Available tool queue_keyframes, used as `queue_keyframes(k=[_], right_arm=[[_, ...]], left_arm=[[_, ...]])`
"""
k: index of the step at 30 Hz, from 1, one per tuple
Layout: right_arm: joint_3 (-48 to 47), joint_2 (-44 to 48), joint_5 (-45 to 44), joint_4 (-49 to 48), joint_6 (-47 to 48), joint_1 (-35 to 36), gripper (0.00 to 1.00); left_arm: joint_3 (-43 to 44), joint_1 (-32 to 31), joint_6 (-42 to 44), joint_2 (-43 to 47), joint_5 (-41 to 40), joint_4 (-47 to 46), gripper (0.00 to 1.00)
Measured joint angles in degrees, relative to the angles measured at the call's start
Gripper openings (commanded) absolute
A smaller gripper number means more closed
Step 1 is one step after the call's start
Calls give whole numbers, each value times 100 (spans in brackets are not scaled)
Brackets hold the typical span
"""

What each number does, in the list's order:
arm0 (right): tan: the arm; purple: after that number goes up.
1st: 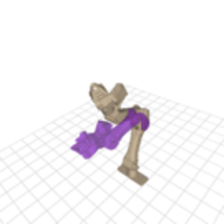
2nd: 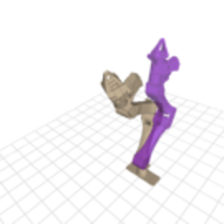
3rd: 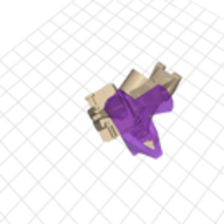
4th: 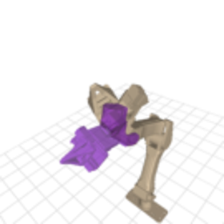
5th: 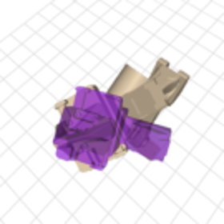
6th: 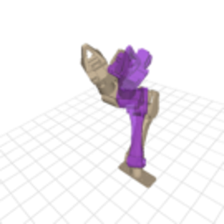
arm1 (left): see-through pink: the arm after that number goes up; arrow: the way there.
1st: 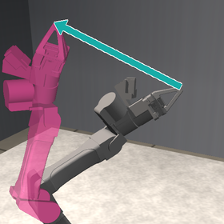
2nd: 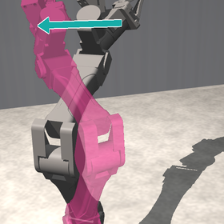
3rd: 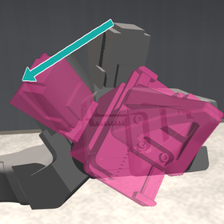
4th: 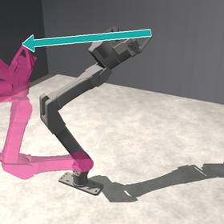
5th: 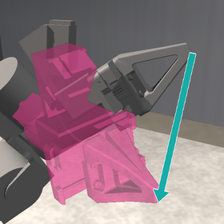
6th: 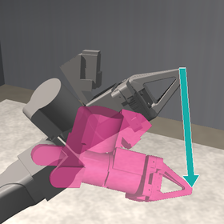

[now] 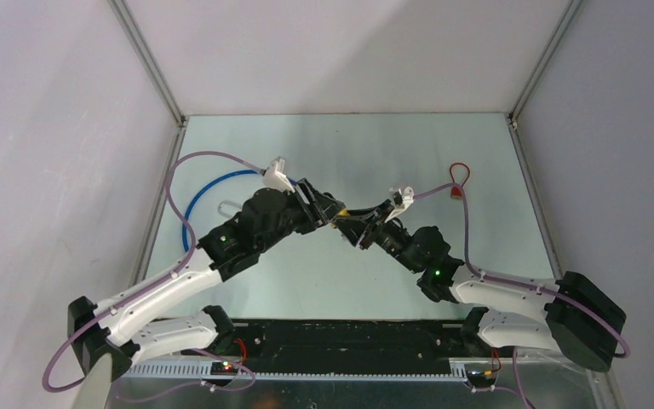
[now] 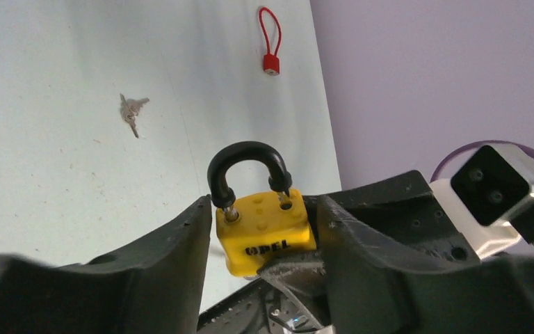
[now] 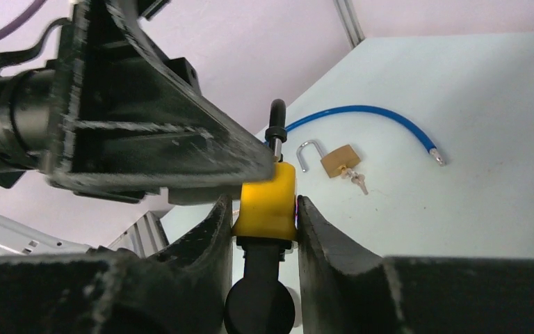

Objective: Unlock with the key

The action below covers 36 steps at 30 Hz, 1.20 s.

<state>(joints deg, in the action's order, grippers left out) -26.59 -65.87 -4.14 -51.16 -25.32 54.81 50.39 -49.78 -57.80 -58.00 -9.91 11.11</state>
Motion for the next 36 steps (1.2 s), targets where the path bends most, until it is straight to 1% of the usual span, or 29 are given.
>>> queue_keyframes(k=[2, 5, 7, 12, 14, 22, 28, 32, 36], right_arm=[[0, 72, 4, 114, -35, -11, 0], [2, 164, 13, 299, -55, -57, 0], [15, 219, 72, 350, -83, -101, 0], [94, 306, 426, 310, -367, -302, 0], [149, 310, 597, 240, -520, -415, 0], [267, 247, 1228, -197, -1169, -752, 0], [280, 74, 1578, -645, -1508, -824, 0], [284, -50, 1759, -789, -1650, -855, 0], [291, -98, 1849, -804, -1663, -855, 0]], left_arm=[[0, 22, 57, 83, 2, 22, 76], [0, 136, 92, 350, 2, 26, 77], [0, 238, 94, 509, 4, 26, 76], [0, 490, 87, 629, 138, 31, 66], [0, 520, 85, 614, 197, 52, 64], [0, 531, 68, 323, 599, 35, 61], [-59, 531, -120, 79, 914, -278, 60], [-101, 531, -216, 13, 1040, -380, 52], [-101, 531, -243, 13, 1058, -450, 40]])
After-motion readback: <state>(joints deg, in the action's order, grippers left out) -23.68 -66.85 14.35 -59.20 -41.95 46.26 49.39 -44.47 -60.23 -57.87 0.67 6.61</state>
